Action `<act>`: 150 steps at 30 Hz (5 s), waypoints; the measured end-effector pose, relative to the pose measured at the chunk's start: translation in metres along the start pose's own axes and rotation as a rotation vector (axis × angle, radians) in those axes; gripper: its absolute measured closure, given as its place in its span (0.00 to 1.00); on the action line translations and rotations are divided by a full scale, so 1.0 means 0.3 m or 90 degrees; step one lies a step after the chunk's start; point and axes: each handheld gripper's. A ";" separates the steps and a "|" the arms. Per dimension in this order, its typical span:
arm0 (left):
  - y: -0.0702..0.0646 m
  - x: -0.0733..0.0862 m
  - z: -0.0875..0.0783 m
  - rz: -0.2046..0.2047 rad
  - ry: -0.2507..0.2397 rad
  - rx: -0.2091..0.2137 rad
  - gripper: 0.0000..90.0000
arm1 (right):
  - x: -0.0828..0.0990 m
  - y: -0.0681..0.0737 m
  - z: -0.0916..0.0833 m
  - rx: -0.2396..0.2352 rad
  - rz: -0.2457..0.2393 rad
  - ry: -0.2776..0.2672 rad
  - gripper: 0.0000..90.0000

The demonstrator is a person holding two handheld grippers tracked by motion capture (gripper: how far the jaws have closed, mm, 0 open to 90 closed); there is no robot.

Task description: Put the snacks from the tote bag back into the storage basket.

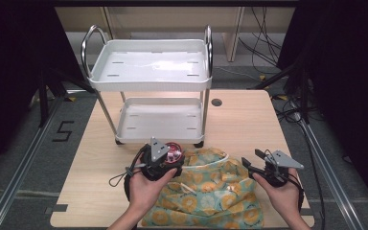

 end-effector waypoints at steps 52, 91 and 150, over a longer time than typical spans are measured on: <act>0.077 -0.068 -0.012 -0.019 0.030 -0.049 0.28 | -0.003 0.001 -0.004 0.000 0.007 -0.001 0.42; 0.130 -0.086 0.028 -0.036 0.025 -0.079 0.28 | -0.002 0.012 -0.006 0.002 0.036 0.004 0.42; 0.220 -0.122 0.059 -0.021 0.097 -0.106 0.28 | -0.003 0.003 -0.005 0.002 0.008 -0.002 0.42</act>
Point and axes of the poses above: each handheld gripper's, and its own axes: z roughly forward along the jaws, x roughly out of its underside, y roughly to its left, and after that the axes turned 2 degrees about -y, right-handed
